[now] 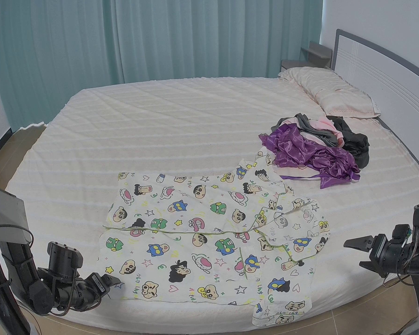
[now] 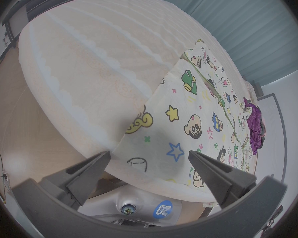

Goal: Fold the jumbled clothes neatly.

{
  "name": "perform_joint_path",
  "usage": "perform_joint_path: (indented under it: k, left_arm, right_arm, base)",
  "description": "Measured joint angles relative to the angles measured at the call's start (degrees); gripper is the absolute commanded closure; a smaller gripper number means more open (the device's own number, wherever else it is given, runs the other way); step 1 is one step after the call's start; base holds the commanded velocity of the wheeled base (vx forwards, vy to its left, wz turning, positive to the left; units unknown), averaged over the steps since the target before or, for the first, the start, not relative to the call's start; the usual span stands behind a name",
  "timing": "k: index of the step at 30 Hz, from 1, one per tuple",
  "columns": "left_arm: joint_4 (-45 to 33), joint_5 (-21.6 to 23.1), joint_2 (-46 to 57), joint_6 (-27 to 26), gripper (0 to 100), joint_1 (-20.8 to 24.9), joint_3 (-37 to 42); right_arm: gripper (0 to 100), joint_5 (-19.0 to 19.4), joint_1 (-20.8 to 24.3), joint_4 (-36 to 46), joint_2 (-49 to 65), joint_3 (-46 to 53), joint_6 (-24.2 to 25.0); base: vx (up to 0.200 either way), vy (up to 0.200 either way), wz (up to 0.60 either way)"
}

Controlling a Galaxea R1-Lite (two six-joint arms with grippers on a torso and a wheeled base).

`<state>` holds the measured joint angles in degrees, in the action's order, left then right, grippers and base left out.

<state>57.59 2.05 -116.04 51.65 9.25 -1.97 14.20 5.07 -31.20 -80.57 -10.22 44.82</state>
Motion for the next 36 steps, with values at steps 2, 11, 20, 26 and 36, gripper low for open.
perform_joint_path:
  k: [2,11,20,26,36]
  left_arm:
    - [0.09,-0.05,-0.11,0.35,0,0.22,0.00]
    - [0.22,-0.93,-0.38,0.54,100,0.50,-0.04]
    - [0.22,-1.32,-0.24,0.38,100,0.52,0.90]
    - [0.22,-1.80,2.07,0.40,100,0.48,0.96]
    - [0.20,-2.05,7.50,0.46,100,0.20,0.49]
  right_arm:
    - [0,0.00,0.00,0.00,0.02,0.02,0.01]
    - [0,0.09,0.00,0.00,0.00,0.02,0.00]
    - [0,0.22,0.88,0.22,-1.57,0.20,-0.27]
    - [0,0.30,2.95,-0.04,-5.51,-0.20,-1.99]
    - [0,0.18,5.49,-1.48,-18.96,-5.68,-8.53]
  base:
    - [0.000,0.000,0.00]
    - [0.000,0.000,0.00]
    - [0.000,0.000,0.00]
    - [0.000,0.000,0.00]
    - [0.000,0.000,0.00]
